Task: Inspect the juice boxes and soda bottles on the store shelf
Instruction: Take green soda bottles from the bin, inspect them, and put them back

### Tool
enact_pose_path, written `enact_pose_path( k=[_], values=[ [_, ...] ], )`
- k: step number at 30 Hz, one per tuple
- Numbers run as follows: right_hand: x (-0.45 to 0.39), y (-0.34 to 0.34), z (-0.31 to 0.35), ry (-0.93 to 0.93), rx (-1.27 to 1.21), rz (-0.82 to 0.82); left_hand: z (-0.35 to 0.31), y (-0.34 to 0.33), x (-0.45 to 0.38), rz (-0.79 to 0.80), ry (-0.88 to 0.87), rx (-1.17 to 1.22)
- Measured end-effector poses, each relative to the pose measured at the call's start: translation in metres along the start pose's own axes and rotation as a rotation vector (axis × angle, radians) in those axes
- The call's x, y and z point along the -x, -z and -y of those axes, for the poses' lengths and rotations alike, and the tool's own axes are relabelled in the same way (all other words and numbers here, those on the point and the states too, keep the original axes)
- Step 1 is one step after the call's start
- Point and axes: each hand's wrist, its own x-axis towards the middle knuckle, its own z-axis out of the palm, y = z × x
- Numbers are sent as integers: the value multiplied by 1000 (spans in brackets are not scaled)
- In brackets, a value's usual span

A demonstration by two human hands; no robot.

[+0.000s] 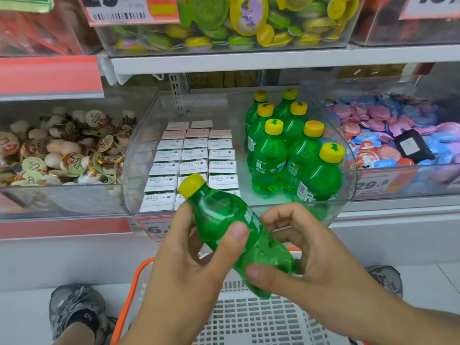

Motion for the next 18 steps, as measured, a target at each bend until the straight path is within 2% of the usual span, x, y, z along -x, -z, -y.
enact_pose_path(
  k=[4,9,15,18],
  values=[
    [2,0,0,13,44,45,1,0,0,-61,-1,62],
    [0,2,5,-72,-134,219,5,3,-4,-89,-10,117],
    [2,1,5,37,-129,119,3,8,-9,23,-22,84],
    [3,2,5,48,-93,78,2,7,-10,15,-27,74]
  ],
)
